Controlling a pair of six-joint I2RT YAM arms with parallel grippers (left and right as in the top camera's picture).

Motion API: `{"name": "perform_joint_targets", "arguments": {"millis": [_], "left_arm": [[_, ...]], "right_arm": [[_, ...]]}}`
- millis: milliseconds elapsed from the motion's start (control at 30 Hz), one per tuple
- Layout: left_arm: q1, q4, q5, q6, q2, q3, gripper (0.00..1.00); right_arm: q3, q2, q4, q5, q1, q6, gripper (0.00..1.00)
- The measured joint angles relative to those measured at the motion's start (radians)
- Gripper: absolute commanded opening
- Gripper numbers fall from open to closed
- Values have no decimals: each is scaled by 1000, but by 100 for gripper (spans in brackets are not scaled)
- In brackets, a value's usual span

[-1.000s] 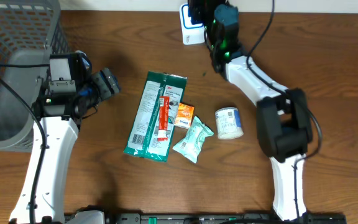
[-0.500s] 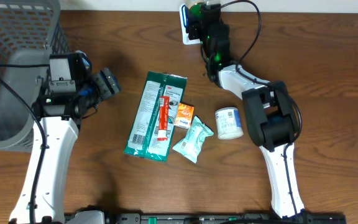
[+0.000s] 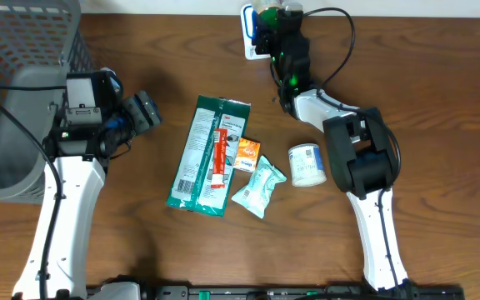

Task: Scan the item barcode
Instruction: 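Hold the jar in front of the scanner with the right gripper, then carry the jar to the right table edge and release it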

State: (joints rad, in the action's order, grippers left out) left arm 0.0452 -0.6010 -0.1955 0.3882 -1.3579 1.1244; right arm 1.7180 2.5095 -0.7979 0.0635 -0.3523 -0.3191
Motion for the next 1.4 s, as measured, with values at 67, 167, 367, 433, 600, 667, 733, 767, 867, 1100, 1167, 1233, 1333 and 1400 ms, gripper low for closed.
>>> {"name": "perform_joint_targets", "arguments": {"millis": [67, 167, 367, 433, 600, 667, 733, 767, 867, 1100, 1167, 1233, 1333, 1400], "left_arm": [[0, 0, 0, 0, 0, 0, 88], [0, 0, 0, 0, 0, 0, 88], [0, 0, 0, 0, 0, 0, 88], [0, 0, 0, 0, 0, 0, 88], [0, 0, 0, 0, 0, 0, 88], [0, 0, 0, 0, 0, 0, 88], [0, 0, 0, 0, 0, 0, 88], [0, 0, 0, 0, 0, 0, 88], [0, 0, 0, 0, 0, 0, 88], [0, 0, 0, 0, 0, 0, 88], [0, -1, 0, 0, 0, 0, 88], [0, 0, 0, 0, 0, 0, 88], [0, 1, 0, 0, 0, 0, 88], [0, 0, 0, 0, 0, 0, 88]], "right_arm": [[0, 0, -7, 0, 0, -7, 1], [0, 0, -7, 0, 0, -11, 1], [0, 0, -7, 0, 0, -18, 1], [0, 0, -7, 0, 0, -19, 1], [0, 0, -34, -6, 0, -22, 1], [0, -2, -32, -37, 7, -23, 1], [0, -14, 8, -72, 21, -30, 1], [-1, -27, 45, -83, 27, -35, 1], [-6, -130, 272, -118, 55, -45, 1], [5, -555, 1004, -151, 151, -52, 1], [12, -662, 1195, -154, 206, -48, 1], [22, -737, 1423, -153, 298, -39, 1], [21, -746, 1625, -152, 414, -35, 1], [6, -727, 1740, -150, 499, -32, 1]]}}
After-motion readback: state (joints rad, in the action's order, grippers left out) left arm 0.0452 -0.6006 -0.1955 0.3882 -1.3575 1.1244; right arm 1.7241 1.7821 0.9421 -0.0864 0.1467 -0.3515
